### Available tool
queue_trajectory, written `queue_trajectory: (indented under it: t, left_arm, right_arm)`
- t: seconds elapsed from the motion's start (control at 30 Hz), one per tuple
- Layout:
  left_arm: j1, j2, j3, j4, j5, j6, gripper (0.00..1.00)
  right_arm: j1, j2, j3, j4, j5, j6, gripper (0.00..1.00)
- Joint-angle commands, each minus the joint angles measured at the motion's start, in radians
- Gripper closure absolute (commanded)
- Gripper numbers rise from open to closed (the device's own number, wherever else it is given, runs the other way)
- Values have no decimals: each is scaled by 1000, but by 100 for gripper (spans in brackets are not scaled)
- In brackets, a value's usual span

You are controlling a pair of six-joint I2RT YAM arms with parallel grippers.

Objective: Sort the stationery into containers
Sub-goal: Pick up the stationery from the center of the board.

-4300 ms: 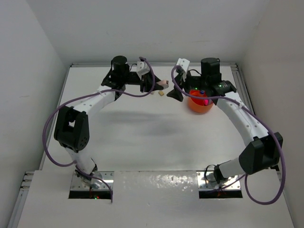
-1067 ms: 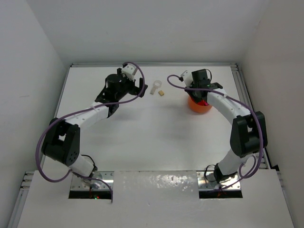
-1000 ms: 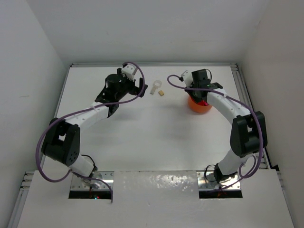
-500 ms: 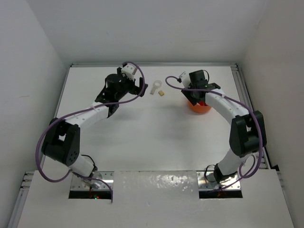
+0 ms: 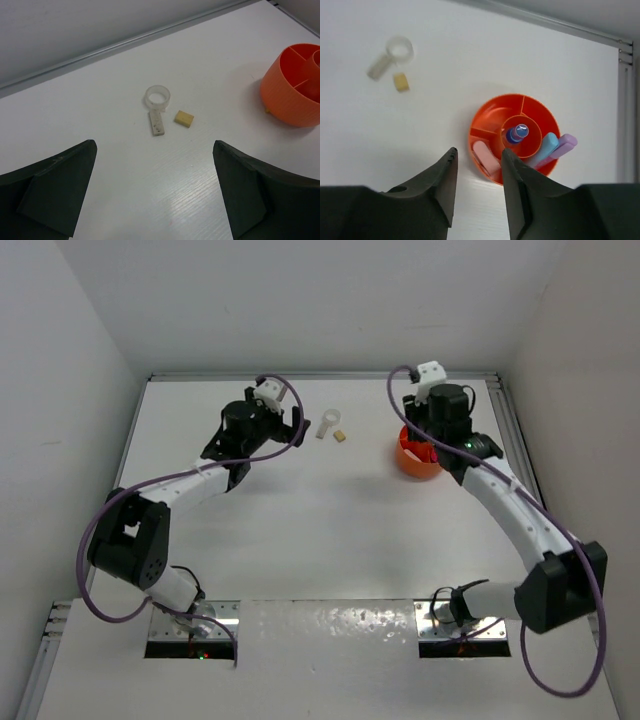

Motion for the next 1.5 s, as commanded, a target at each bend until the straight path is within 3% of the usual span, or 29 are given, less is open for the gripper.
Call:
queue_trajectory:
  t: [0.0,0.1,0.3,0.5,0.7,0.8,0.83,0.93,0.97,1.0,1.13,1.3,1.47]
  left_arm:
    - [-9,-33,-29,75,-39,-27,0]
    - [-7,-29,-32,73,-62,-30,0]
    - [-9,-35,-46,67,-100,-35,0]
    - [-12,-38,-75,76,-140,-78,0]
    - [-15,-30,-58,44,-157,-84,2]
    - [-13,26,44,-95,-116,-70,16]
    - [-15,51,86,-141,-90,-67,33]
    - [-12,147,230,-292,-56,-56,70]
    - [-13,175,261,-327,-47,-52,71]
    - [-15,230,288,-339,-42,-50,71]
    - [-38,377,451,-384,-22,-21,51]
    - [-50,563,623,-459,-28,-4,43]
    - [-58,729,827,-580,-68,5,42]
  right_arm:
    - [-35,-91,-105,194,-1,375,61]
    - [-75,-149,-196,230,38,573,63]
    - [-94,-290,-383,222,216,790,58]
    - [-98,-366,-477,190,312,853,57]
    - [-132,-373,-486,175,256,849,54]
    - [-143,-396,-475,207,256,756,54]
    - [-147,-404,-471,214,259,732,54]
    - [-156,-406,-455,250,262,659,54]
    - [-157,-401,-446,254,256,640,54]
    - [-157,-393,-434,259,236,607,54]
    - [-161,-338,-363,251,191,548,53]
    - [-164,-311,-326,262,141,510,53]
    - [-166,-278,-296,267,96,478,53]
